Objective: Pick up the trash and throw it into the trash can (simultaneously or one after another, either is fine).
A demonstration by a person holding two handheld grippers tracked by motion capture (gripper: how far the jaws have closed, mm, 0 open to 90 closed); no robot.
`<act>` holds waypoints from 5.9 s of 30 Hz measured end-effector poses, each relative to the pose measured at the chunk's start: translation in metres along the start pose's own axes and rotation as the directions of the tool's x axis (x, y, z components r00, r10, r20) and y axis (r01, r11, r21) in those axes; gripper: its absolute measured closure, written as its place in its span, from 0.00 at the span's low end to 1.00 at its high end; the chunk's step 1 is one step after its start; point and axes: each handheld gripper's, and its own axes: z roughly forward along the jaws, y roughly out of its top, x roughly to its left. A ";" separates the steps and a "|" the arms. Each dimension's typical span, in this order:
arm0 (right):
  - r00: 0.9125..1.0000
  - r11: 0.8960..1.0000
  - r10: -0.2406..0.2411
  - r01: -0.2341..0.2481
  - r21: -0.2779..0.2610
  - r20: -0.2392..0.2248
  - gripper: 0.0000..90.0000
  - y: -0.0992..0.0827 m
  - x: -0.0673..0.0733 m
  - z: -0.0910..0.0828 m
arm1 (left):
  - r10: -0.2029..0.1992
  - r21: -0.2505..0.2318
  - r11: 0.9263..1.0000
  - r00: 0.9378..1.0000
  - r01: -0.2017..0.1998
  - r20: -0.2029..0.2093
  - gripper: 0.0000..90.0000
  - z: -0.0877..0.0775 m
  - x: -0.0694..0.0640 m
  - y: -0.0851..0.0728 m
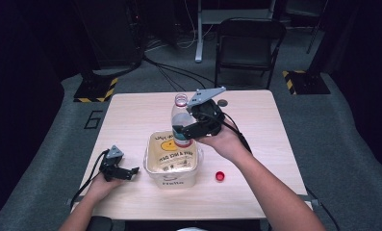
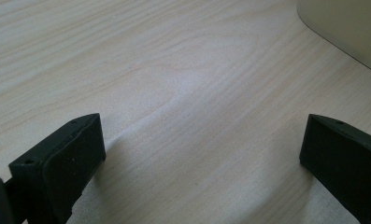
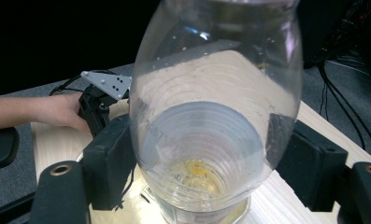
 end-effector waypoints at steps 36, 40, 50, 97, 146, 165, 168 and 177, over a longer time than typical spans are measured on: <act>0.998 0.999 0.006 -0.010 0.052 0.062 0.28 -0.045 -0.001 0.059 | -0.001 0.000 1.000 1.000 0.001 0.000 0.00 0.000 0.000 0.000; 0.997 0.998 0.022 -0.025 0.054 0.069 0.27 -0.052 -0.003 0.063 | 0.000 0.000 1.000 1.000 0.000 0.000 0.00 0.000 0.000 0.000; 0.997 0.997 0.034 -0.039 0.069 0.073 0.27 -0.063 -0.004 0.070 | 0.001 0.001 1.000 1.000 -0.001 0.000 0.00 0.000 0.000 0.000; 0.997 0.991 0.054 -0.060 0.121 0.058 0.22 -0.082 -0.006 0.071 | 0.000 0.001 1.000 1.000 0.000 0.000 0.00 0.000 0.000 0.000; 0.988 0.996 0.068 -0.075 0.042 0.138 0.28 -0.097 -0.023 0.011 | 0.001 0.000 1.000 1.000 -0.001 0.000 0.00 0.000 0.000 0.000; 0.986 0.994 0.095 -0.100 0.033 0.140 0.32 -0.121 -0.023 -0.001 | 0.002 0.001 1.000 1.000 -0.002 0.000 0.00 0.000 0.000 0.000; 0.985 0.994 0.102 -0.108 0.031 0.142 0.33 -0.126 -0.024 -0.003 | 0.001 0.000 1.000 1.000 -0.001 0.000 0.00 0.000 0.000 0.000; 0.984 0.992 0.125 -0.127 0.010 0.130 0.37 -0.142 -0.022 -0.008 | 0.000 0.000 1.000 1.000 0.000 0.000 0.00 0.000 0.000 0.000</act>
